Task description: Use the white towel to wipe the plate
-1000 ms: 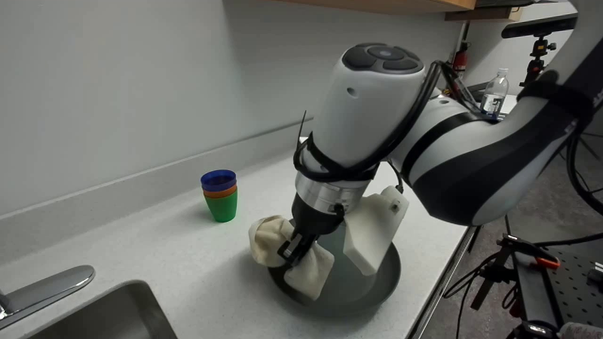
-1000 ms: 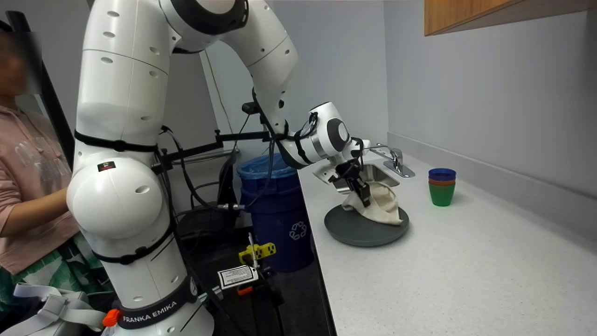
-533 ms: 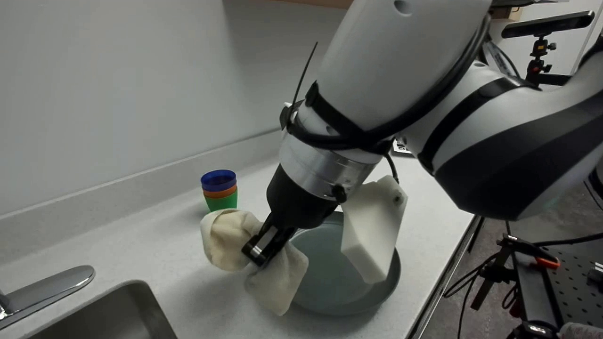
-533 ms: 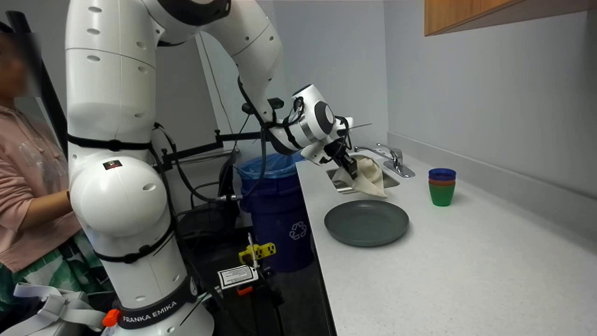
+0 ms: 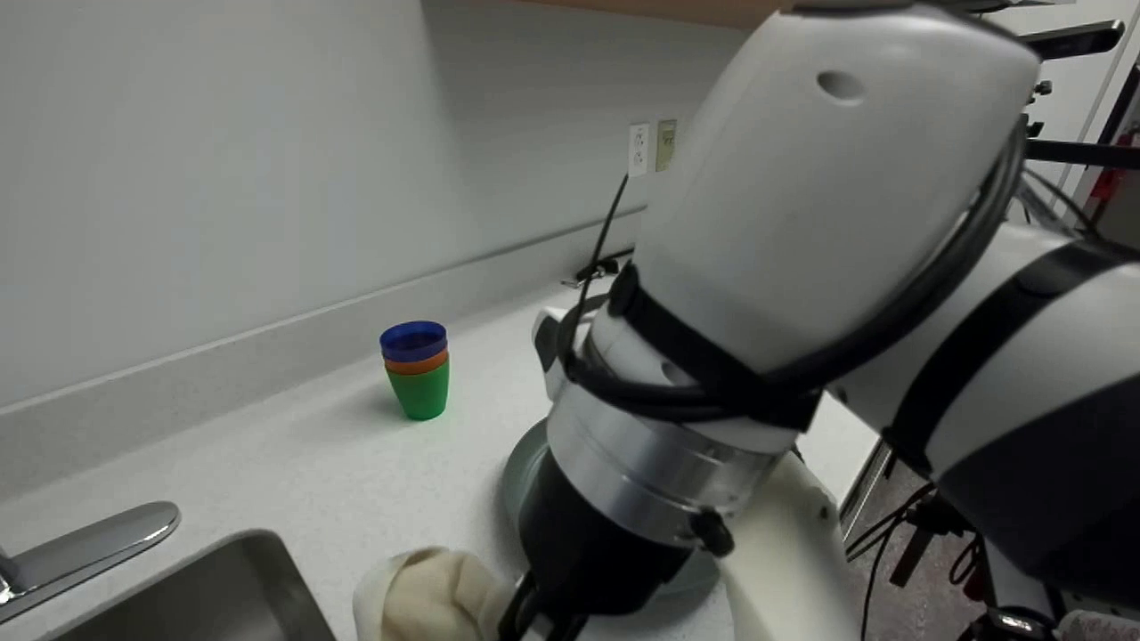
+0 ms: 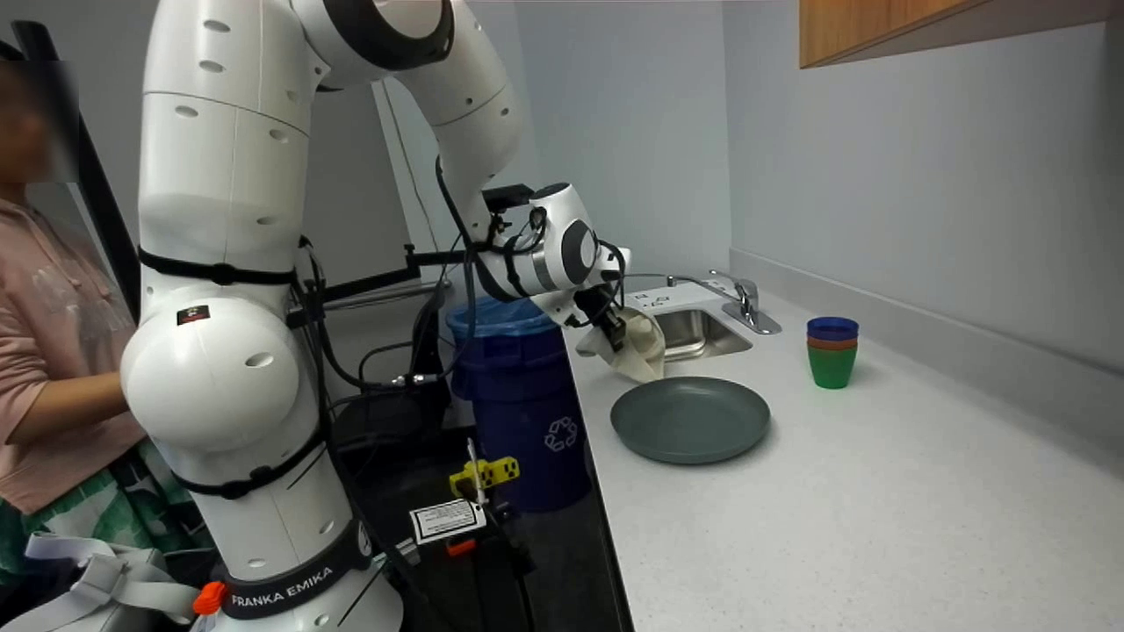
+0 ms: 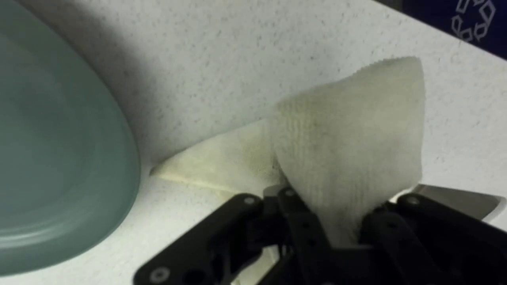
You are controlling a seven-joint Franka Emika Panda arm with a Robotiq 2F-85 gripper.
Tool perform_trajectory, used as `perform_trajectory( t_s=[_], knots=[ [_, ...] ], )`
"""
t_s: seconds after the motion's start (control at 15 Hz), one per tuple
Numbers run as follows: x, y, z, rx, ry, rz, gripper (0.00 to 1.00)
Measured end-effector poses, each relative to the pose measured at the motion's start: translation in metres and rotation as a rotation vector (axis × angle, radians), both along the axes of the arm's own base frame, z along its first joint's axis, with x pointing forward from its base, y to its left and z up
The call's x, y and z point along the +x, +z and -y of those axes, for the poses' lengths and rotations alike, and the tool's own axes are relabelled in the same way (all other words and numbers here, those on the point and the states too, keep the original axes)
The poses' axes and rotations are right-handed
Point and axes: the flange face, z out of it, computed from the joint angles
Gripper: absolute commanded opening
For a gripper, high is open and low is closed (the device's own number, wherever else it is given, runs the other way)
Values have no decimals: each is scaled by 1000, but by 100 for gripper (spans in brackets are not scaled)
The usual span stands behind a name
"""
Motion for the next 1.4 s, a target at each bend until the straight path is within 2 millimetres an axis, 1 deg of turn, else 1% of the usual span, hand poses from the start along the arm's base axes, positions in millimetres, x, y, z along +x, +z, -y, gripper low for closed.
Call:
perform_trajectory(
  t_s=[0.07, 0.2, 0.4, 0.67, 0.93, 1.13, 1.4],
  knots=[
    [-2, -6, 1, -8, 12, -17, 63],
    [1, -15, 9, -34, 21, -37, 77],
    [12, -18, 28, -67, 19, -46, 99],
    [30, -14, 57, -109, -7, -41, 100],
    [46, -3, 89, -164, -39, -51, 100],
    [55, 13, 111, -202, -49, -46, 100],
    [64, 47, 133, -223, -57, 3, 100]
  ],
)
